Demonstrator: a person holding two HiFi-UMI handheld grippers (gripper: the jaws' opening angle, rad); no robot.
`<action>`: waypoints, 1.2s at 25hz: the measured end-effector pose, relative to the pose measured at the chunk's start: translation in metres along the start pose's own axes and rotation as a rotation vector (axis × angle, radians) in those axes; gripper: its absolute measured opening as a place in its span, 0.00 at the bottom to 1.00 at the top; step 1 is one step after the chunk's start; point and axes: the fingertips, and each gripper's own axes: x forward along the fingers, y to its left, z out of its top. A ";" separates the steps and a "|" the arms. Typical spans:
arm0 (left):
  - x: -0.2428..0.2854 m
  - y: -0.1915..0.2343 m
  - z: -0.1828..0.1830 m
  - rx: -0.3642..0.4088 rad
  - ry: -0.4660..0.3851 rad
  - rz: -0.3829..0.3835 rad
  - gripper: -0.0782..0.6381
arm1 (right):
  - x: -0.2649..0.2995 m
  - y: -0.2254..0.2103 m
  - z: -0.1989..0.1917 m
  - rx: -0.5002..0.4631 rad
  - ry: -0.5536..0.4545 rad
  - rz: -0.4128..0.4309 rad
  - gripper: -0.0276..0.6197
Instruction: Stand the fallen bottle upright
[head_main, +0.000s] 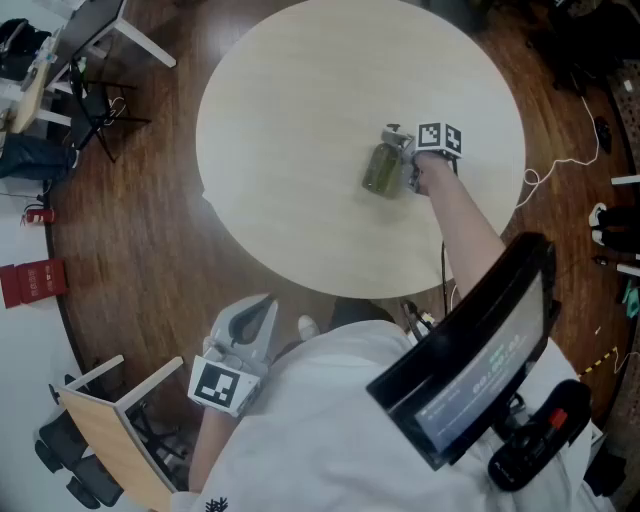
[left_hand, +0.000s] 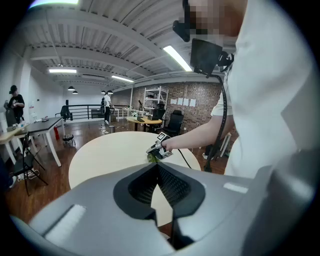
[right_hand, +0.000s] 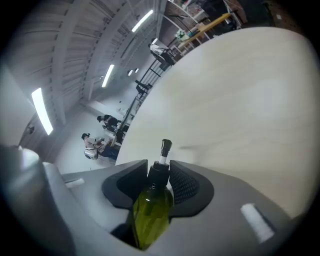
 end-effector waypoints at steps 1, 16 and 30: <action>-0.002 -0.001 0.000 -0.002 0.002 -0.006 0.11 | -0.004 0.011 0.002 -0.059 -0.032 0.017 0.26; 0.004 -0.006 0.012 -0.004 -0.036 -0.068 0.11 | -0.070 0.128 -0.037 -1.022 -0.307 -0.028 0.25; -0.046 -0.006 -0.009 0.060 -0.141 -0.086 0.11 | -0.092 0.126 -0.052 -1.072 -0.336 -0.221 0.34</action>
